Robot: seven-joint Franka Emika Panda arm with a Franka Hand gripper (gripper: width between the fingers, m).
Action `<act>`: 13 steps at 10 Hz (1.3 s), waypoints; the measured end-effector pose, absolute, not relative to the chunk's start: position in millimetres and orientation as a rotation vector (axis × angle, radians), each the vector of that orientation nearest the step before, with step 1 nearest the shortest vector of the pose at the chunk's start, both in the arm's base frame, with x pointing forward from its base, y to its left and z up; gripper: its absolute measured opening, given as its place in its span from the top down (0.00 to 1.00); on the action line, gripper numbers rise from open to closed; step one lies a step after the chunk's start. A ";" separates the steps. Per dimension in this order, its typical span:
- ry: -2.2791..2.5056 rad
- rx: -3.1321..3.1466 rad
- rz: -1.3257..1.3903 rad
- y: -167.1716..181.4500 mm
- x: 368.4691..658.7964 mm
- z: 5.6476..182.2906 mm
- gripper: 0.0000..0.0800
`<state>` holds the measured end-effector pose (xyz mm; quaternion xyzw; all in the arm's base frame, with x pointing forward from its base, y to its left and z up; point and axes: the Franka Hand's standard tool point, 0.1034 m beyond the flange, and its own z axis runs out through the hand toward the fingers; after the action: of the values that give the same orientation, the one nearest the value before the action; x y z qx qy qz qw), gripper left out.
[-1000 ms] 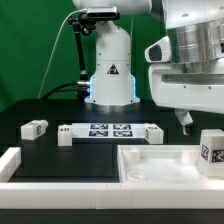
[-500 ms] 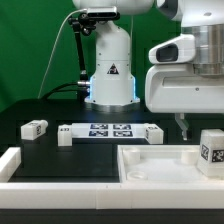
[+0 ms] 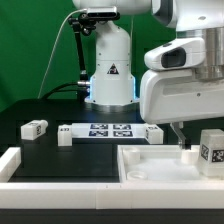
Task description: Assemble one leg
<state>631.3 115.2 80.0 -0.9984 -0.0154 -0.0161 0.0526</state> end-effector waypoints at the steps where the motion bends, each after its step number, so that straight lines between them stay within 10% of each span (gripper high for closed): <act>1: -0.048 -3.036 -0.049 115.2 631.3 80.0 0.34; 3: -0.048 -3.036 -0.049 115.0 631.3 79.9 0.64; 13: 1.449 -2.642 0.055 108.5 628.3 77.9 0.64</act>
Offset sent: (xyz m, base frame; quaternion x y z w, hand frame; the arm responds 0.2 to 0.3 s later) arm 0.0000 0.0000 0.0000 0.0000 0.0000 0.0000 1.0000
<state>628.3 108.5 77.9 -0.8748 0.4799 0.0181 0.0638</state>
